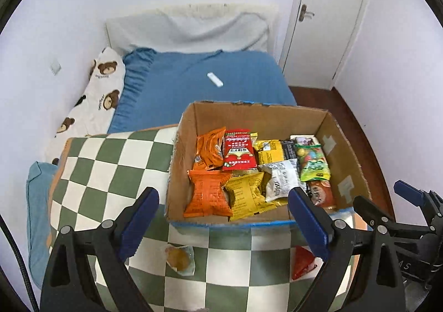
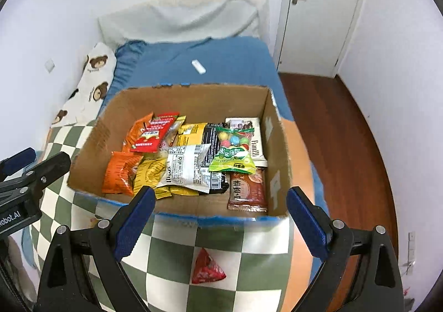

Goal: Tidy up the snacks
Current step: 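Move both tools back to the last two snacks on the bed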

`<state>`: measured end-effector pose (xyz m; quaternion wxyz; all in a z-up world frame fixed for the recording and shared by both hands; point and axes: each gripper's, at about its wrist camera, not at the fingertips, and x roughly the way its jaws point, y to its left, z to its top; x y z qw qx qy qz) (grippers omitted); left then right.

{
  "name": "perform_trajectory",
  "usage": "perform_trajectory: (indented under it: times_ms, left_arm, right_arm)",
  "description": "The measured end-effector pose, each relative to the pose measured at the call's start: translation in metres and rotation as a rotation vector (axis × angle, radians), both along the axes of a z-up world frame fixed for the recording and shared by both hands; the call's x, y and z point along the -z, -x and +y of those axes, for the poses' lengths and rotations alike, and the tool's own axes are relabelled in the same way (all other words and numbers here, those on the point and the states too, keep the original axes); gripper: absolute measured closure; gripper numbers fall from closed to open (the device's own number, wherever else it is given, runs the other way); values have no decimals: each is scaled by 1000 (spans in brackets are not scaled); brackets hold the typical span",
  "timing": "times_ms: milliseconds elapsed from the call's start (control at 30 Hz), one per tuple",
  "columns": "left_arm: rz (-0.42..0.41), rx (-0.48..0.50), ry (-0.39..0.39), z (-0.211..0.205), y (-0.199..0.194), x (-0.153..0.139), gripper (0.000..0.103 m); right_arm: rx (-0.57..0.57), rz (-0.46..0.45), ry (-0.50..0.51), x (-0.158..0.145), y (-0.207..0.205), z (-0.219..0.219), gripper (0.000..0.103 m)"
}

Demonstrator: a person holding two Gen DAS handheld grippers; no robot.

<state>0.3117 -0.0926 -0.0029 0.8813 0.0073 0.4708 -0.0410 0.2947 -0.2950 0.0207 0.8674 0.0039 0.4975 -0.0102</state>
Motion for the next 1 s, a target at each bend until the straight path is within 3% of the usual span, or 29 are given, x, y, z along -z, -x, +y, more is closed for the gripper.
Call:
perform_trajectory:
  times_ms: [333,633,767,867,933,1000]
  left_arm:
    - [-91,13,5,4,53,-31,7]
    - [-91,9,4,7,67,-28,7]
    - [-36,-30,5,19,61,-7,7]
    - [42,-83,-5,37,55,24,7]
    - [94,-114,-19,49,50,47,7]
    - [155,-149,-35,64,47,73,7]
  right_arm:
    - [4,-116,-3,-47,63,7,5]
    - [21,-125,-52,-53,84,8,5]
    - [21,-70,-100,-32,79,5,5]
    - [18,14,-167,7,69,-1,7]
    - [27,82,-173,39,64,-3,28]
    - [36,162,-197,75,59,-7,34]
